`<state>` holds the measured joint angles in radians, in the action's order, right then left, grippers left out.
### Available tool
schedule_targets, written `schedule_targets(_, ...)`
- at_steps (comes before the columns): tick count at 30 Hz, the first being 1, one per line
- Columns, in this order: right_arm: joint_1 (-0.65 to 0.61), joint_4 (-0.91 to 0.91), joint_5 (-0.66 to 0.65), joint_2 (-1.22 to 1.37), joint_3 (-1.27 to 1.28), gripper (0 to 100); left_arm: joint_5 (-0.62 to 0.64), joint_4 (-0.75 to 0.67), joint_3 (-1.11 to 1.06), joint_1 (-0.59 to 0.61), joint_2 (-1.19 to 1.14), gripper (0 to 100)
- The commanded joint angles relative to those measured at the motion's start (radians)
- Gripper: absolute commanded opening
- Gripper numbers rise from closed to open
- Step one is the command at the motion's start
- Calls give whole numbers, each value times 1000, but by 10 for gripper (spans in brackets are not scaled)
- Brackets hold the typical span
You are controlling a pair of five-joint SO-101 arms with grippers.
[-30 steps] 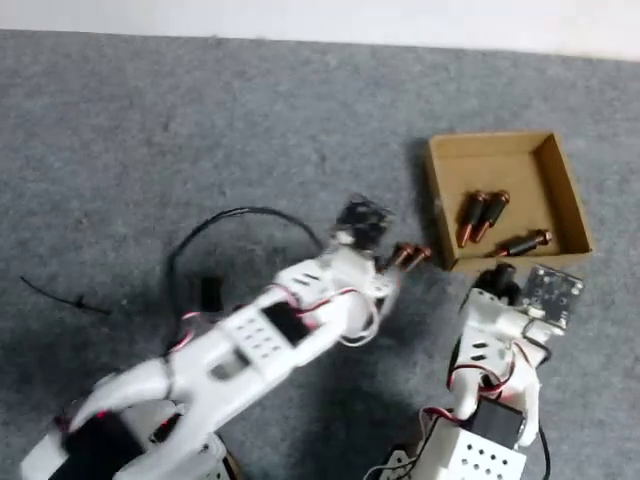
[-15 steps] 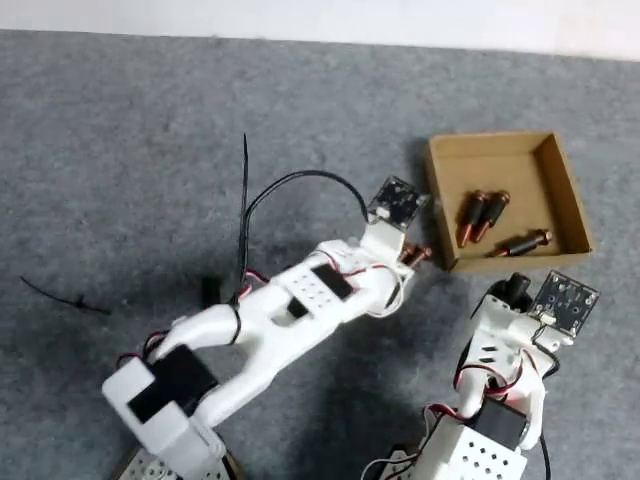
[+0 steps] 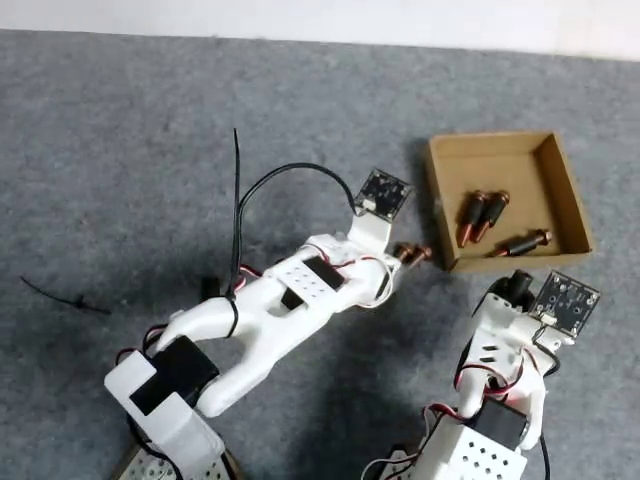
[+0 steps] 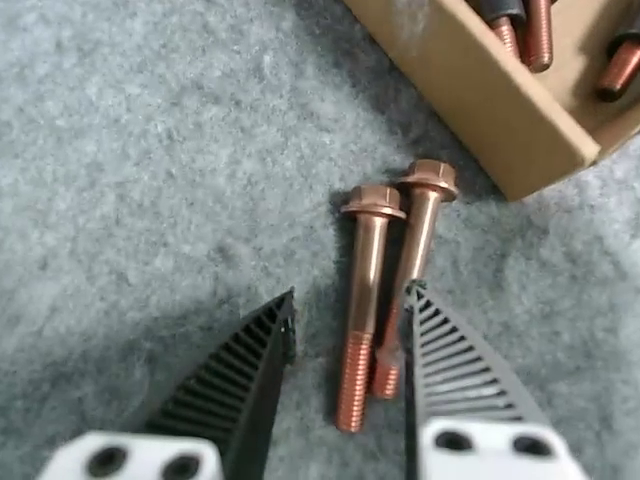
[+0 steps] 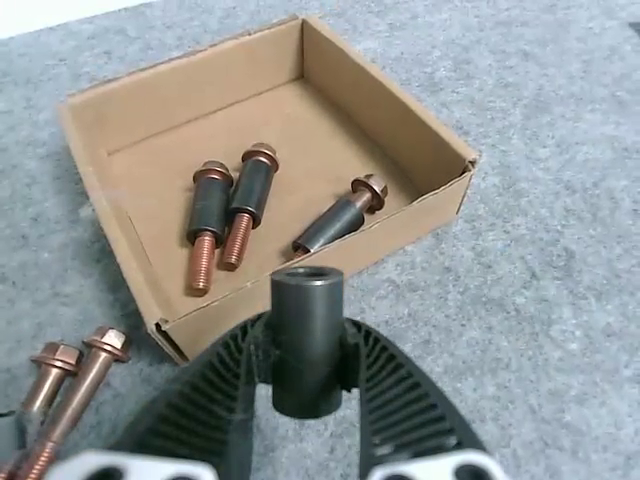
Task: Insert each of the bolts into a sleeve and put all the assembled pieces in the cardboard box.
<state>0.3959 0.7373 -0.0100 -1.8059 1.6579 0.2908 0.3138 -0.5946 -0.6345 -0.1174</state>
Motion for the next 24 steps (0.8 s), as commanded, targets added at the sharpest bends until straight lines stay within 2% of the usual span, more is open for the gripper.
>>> schedule_targets(1, 7, -31, 8, -8, -2, 4, -6, 0, 56, 2, 12, 168)
schedule_targets(16, 7, -33, 3, -8, 18, 6, -6, -2, 56, -35, 1, 168)
schedule_targets(24, 7, -33, 3, -8, 18, 7, -84, 3, 208, -22, -229, 168)
